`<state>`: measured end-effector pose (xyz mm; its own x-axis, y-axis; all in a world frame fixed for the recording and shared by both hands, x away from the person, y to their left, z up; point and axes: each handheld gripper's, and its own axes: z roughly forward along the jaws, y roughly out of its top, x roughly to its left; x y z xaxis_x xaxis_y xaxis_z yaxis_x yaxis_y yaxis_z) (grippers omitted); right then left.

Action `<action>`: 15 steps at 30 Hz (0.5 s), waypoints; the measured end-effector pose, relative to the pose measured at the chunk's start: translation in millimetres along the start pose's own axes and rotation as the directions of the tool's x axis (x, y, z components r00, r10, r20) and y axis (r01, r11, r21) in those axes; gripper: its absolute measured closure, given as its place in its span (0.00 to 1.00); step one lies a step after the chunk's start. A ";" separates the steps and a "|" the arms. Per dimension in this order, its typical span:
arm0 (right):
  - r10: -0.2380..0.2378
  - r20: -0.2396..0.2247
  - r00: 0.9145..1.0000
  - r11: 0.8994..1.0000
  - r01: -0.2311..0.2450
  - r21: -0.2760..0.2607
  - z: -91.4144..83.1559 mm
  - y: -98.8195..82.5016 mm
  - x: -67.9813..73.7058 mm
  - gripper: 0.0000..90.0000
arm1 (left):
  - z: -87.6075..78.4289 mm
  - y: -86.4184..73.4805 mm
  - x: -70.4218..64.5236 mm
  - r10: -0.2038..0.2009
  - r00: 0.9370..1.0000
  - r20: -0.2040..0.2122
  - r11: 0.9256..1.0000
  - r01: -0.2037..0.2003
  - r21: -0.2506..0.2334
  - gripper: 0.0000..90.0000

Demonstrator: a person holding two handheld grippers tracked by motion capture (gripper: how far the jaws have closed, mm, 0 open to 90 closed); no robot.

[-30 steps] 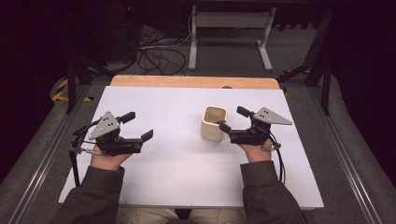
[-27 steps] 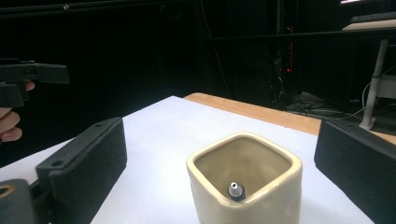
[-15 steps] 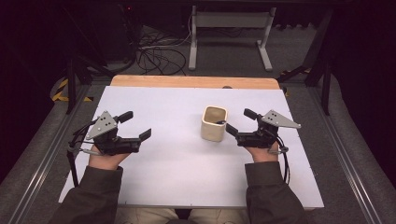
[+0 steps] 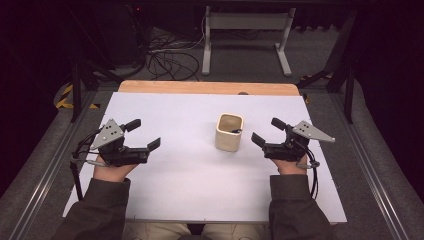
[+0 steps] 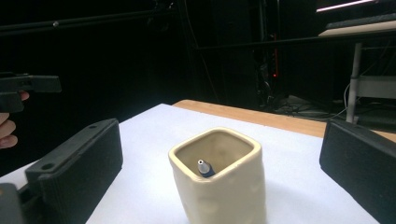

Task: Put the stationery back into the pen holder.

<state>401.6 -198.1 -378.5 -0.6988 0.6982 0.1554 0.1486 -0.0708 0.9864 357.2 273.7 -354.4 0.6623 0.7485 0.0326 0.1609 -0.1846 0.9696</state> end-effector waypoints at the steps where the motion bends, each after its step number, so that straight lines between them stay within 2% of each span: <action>1: 0.002 0.002 1.000 1.000 -0.002 -0.003 -2.0 -0.2 -0.8 0.00 | -0.2 -0.1 0.0 -0.001 1.000 -0.001 1.000 0.001 -0.001 0.11; 9: 0.025 0.032 0.999 1.000 -0.024 -0.018 -17.3 -4.0 -7.9 0.00 | -1.8 -0.5 -0.9 -0.002 1.000 -0.001 1.000 0.002 0.002 0.11; 15: 0.022 0.042 0.999 1.000 -0.021 -0.022 -25.8 -5.1 -11.3 0.00 | -3.0 -0.8 0.0 -0.003 1.000 -0.005 1.000 0.003 -0.001 0.11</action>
<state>390.6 -223.9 -383.9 -0.6654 0.7257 0.1748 0.1480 -0.1013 0.9838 354.9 275.7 -354.4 0.6580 0.7523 0.0310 0.1623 -0.1819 0.9698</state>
